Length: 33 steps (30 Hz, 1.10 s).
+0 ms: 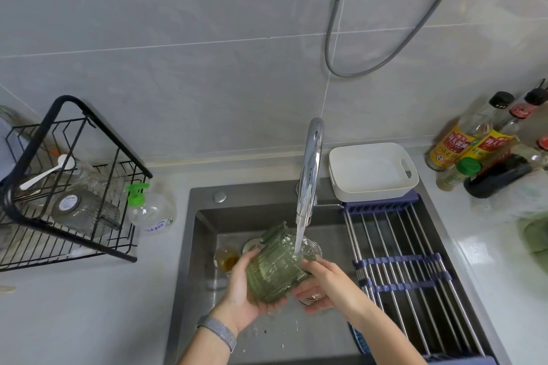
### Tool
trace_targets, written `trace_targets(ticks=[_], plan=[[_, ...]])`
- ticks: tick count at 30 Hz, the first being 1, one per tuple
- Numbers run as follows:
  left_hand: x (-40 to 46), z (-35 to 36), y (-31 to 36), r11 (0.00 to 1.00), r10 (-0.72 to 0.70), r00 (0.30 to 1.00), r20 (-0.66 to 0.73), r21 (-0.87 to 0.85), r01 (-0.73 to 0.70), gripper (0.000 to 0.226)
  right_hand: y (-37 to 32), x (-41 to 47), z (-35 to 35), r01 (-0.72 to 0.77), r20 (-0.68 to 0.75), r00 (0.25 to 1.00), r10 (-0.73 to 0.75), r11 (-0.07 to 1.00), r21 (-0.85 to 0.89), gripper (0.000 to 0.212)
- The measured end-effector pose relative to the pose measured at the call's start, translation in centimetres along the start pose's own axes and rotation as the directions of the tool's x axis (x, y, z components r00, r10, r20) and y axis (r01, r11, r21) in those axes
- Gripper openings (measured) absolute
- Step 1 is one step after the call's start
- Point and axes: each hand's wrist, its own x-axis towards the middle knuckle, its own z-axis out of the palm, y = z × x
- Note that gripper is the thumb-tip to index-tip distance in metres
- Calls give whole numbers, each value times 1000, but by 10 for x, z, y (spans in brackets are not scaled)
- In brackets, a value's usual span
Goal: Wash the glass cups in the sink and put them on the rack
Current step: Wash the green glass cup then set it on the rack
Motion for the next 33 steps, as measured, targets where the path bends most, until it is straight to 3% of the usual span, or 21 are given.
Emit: trace_targets(ticks=[4, 7, 10, 13, 16, 17, 20, 30, 33], plan=[[-1, 6, -2, 998, -58, 998, -13, -9, 58, 50, 17, -7, 12, 73, 5, 997, -74, 993, 87, 52], [-5, 9, -3, 999, -25, 999, -24, 46, 26, 47, 35, 5, 18, 82, -30, 997, -76, 926, 368, 80], [-7, 9, -7, 997, 30, 998, -50, 77, -26, 42, 38, 11, 20, 70, -40, 998, -57, 822, 566, 75], [-9, 8, -7, 996, 58, 995, -76, 73, -53, 42, 37, 9, 20, 116, -74, 993, -92, 872, 475, 85], [-12, 9, -5, 999, 44, 997, -63, 22, -43, 42, 35, 9, 22, 207, -152, 975, -162, 913, 351, 46], [-13, 9, -5, 999, 40, 997, -59, 9, -40, 43, 34, 9, 24, 227, -177, 968, -176, 916, 331, 41], [-13, 11, -6, 999, 26, 999, -47, -29, -28, 48, 35, 12, 30, 289, -245, 943, -224, 918, 272, 82], [-16, 11, -16, 996, 66, 998, 18, -66, -64, 44, 37, 16, 35, 386, -316, 900, -300, 886, 259, 101], [-18, 10, -19, 994, 68, 997, 36, -85, -65, 45, 35, 16, 34, 395, -297, 897, -328, 896, 203, 94]])
